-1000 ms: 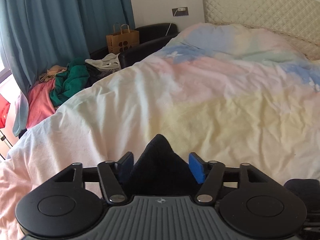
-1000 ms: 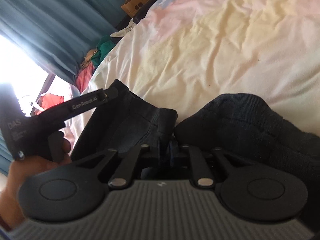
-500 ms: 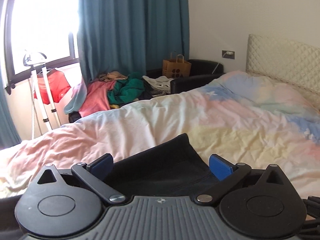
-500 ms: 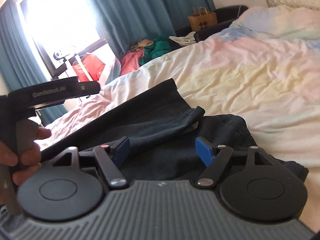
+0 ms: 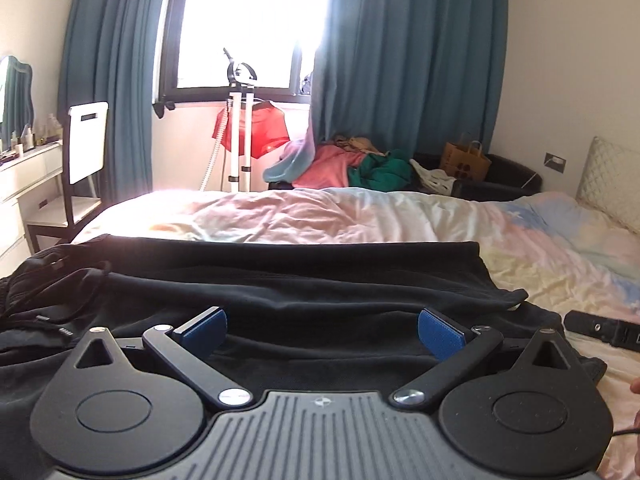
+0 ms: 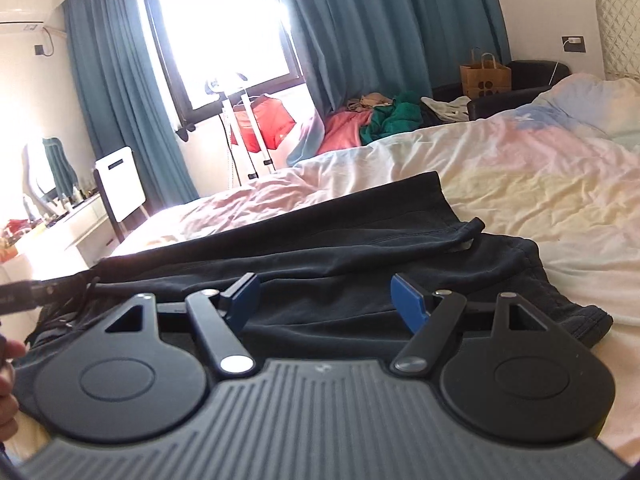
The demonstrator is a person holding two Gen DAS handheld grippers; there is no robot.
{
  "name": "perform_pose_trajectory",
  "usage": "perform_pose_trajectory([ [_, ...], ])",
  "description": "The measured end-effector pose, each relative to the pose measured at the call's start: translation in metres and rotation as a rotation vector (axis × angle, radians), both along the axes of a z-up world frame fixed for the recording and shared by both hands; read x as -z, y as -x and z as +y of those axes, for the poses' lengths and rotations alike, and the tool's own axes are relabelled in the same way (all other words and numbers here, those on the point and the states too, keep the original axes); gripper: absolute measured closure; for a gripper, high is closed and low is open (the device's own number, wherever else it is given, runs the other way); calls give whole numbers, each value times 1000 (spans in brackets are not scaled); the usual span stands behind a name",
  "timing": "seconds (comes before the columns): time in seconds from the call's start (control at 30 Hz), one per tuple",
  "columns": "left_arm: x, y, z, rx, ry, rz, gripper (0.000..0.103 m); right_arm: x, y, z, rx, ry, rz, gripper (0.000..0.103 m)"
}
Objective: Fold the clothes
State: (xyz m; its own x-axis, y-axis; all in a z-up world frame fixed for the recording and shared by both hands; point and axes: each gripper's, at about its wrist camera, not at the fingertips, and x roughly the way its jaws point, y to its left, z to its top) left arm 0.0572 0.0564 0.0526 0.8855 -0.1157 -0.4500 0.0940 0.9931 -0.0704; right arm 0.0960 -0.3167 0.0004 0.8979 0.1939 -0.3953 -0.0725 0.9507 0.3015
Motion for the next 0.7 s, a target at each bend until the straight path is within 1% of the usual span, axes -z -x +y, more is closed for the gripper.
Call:
perform_pose_trajectory([
  [0.13, 4, 39, 39, -75, -15, -45, 0, 1, 16, 12, 8, -9, -1, 28],
  [0.23, 21, 59, 53, -108, -49, -80, 0, 5, 21, 23, 7, 13, 6, 28],
  [0.37, 46, 69, 57, -72, -64, -41, 0, 6, 22, 36, -3, 54, -14, 28],
  [0.5, 49, 73, 44, -31, -108, -71, 0, 7, 21, 38, 0, 57, -22, 28],
  [0.57, 52, 70, 41, -20, -104, -61, 0, 8, 18, 38, 6, 63, -18, 28],
  [0.67, 59, 62, 42, -28, -96, -18, 0, 11, 15, 37, 15, 55, 5, 28],
  [0.7, 60, 58, 46, -41, -80, -4, 0, 12, 14, 36, 18, 53, 11, 28],
])
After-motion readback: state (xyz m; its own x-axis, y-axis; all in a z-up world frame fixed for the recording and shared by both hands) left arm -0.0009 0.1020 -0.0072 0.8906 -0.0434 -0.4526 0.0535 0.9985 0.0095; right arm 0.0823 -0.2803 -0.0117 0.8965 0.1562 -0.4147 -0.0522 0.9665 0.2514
